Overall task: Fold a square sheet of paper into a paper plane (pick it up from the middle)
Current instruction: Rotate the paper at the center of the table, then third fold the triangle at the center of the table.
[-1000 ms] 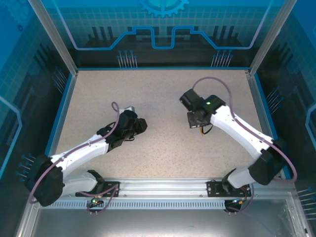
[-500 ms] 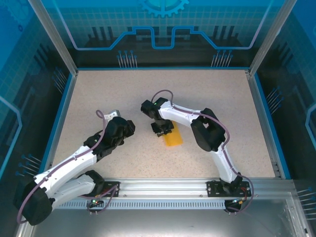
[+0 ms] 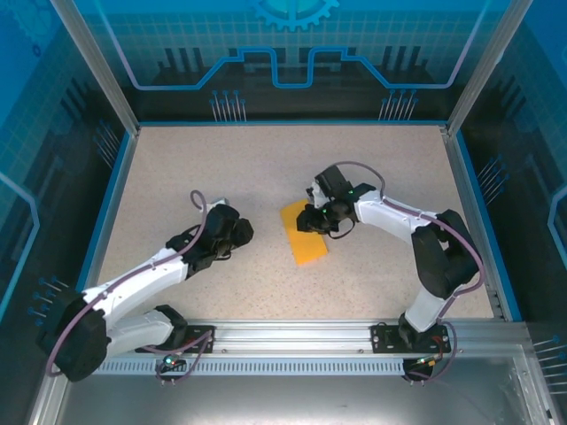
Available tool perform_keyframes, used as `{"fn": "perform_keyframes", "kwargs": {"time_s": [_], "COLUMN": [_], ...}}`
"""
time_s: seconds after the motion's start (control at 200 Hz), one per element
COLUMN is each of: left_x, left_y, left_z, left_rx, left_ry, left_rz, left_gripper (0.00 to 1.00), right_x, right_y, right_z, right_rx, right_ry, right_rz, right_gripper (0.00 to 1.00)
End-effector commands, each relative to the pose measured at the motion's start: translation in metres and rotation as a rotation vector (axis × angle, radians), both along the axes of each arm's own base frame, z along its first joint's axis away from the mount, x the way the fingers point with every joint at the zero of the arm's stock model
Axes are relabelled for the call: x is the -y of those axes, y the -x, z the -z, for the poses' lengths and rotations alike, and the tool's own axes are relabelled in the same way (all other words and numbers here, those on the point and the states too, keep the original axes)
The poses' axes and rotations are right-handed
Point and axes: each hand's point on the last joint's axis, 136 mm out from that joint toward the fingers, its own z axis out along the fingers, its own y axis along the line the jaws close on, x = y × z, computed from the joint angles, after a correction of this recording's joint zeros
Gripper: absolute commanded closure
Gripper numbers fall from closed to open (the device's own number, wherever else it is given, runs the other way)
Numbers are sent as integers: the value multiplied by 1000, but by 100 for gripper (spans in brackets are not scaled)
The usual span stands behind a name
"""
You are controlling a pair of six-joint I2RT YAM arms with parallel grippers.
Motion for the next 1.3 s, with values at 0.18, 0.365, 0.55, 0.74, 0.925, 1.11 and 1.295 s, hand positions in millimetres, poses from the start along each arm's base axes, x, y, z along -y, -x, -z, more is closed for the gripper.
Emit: {"fn": "perform_keyframes", "kwargs": {"time_s": [0.18,0.365,0.55,0.74,0.925,1.11,1.295], "left_x": [59,82,96,112,125,130,122], "left_y": [-18,-24,-35,-49,-61,-64,-69], "left_z": [-1,9,21,29,35,43,56], "left_rx": [-88,-161,-230,-269,-287,-301,-315], "left_ry": [134,173,209,241,265,257,212], "left_rz": [187,253,279,328,363,398,389], "left_gripper": [59,60,66,74,81,82,84], "right_x": [-19,-17,-16,-25,-13,18,41], "right_y": [13,16,27,31,21,20,19], "right_z": [38,65,81,71,38,27,34], "right_rx": [-75,-119,-160,-142,-38,9,-5], "right_ry": [-94,-65,-65,-107,-159,-87,-69], "right_rz": [-30,97,252,317,282,245,257], "right_gripper": [79,80,81,80,77,71,66]}}
